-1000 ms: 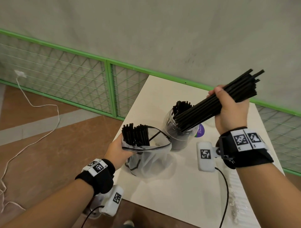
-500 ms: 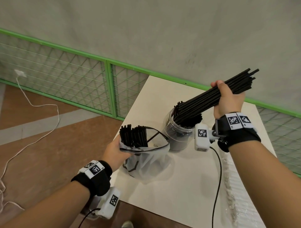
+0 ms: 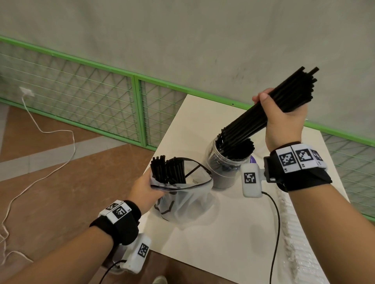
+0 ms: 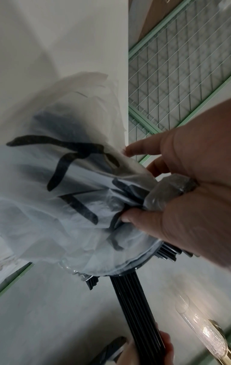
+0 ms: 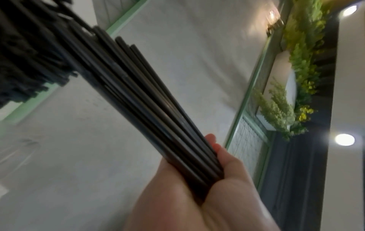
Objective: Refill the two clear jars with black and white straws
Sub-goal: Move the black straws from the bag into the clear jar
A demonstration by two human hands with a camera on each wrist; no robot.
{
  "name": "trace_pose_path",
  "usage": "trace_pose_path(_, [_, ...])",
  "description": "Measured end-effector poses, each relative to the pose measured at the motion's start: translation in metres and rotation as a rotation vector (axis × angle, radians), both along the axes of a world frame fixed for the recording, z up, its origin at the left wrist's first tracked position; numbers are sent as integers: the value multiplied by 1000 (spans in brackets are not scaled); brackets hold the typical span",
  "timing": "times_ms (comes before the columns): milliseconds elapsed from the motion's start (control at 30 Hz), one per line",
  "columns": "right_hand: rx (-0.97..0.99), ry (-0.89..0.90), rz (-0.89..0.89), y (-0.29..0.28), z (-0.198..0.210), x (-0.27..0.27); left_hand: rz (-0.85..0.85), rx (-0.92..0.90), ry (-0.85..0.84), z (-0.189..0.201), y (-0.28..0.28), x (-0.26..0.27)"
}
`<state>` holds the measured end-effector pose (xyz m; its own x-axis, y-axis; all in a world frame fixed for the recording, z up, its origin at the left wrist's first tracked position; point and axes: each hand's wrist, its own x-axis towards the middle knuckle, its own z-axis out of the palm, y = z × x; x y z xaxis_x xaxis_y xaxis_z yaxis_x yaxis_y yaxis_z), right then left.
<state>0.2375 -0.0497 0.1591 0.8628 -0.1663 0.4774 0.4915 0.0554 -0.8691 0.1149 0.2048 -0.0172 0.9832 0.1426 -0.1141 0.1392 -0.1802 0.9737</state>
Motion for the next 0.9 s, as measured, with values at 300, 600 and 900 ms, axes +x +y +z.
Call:
trace_pose_path(300, [346,242,27,-7,-20,-11,-74,77,76,-9,-4,13])
trace_pose_path(600, [156,311,72,-11,-38,-26,-75,169,163,-20,-17,25])
trace_pose_path(900, [172,385,118,-6,-45,-29,-186,454,-81,47,-47,22])
